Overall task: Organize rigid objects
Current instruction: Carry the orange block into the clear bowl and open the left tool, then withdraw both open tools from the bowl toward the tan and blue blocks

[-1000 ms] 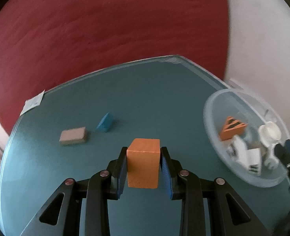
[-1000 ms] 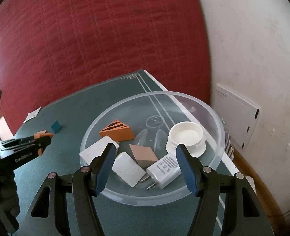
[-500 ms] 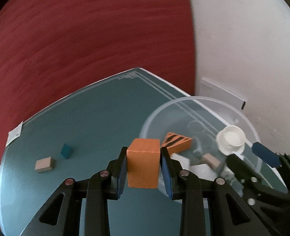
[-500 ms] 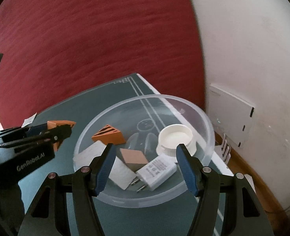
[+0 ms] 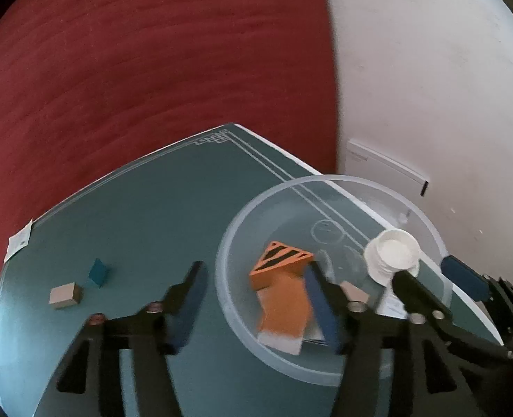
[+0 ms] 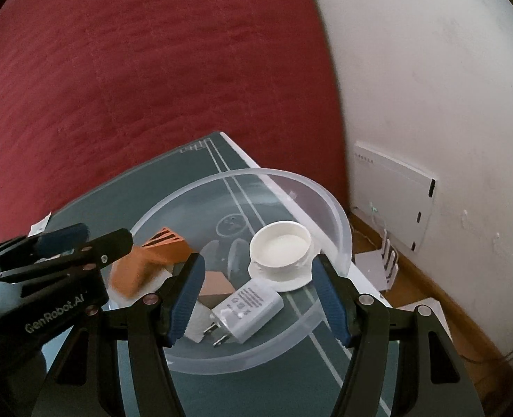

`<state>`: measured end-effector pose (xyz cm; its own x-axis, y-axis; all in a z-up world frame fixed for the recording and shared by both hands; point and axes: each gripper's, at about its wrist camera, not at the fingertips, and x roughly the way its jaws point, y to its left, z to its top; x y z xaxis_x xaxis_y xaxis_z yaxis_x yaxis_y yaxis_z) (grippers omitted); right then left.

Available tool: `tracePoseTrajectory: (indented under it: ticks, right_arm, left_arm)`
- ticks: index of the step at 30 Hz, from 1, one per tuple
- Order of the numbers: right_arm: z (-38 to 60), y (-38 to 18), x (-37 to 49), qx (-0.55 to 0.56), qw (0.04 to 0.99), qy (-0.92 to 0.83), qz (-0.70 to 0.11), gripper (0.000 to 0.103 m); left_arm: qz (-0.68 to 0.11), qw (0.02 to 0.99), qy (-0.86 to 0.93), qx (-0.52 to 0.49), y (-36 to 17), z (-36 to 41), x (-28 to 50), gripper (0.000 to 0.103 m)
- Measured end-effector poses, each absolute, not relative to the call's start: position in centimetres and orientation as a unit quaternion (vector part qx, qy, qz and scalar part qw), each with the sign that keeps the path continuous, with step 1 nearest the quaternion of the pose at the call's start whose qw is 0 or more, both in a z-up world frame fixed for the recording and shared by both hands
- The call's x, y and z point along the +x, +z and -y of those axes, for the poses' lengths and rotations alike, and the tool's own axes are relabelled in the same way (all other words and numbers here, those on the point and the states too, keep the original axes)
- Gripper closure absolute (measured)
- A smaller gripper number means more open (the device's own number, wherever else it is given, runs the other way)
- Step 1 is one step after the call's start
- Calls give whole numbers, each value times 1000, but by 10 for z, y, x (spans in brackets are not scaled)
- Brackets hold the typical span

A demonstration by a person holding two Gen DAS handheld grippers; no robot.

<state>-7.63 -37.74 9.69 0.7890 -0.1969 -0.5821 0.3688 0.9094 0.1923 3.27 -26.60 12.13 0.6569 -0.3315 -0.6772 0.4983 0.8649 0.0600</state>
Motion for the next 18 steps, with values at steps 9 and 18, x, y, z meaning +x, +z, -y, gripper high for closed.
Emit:
tracePoseTrajectory:
  ticks: [9,18]
  right_arm:
    - [378,96,-76,149,934,-151,-288,36]
    - [376,96,-76,144,934,-153,-290,36]
  left_arm:
    - [-331,913,-199,129,118,259,34,12]
    - [-328,918,-177,137,111,250,33,5]
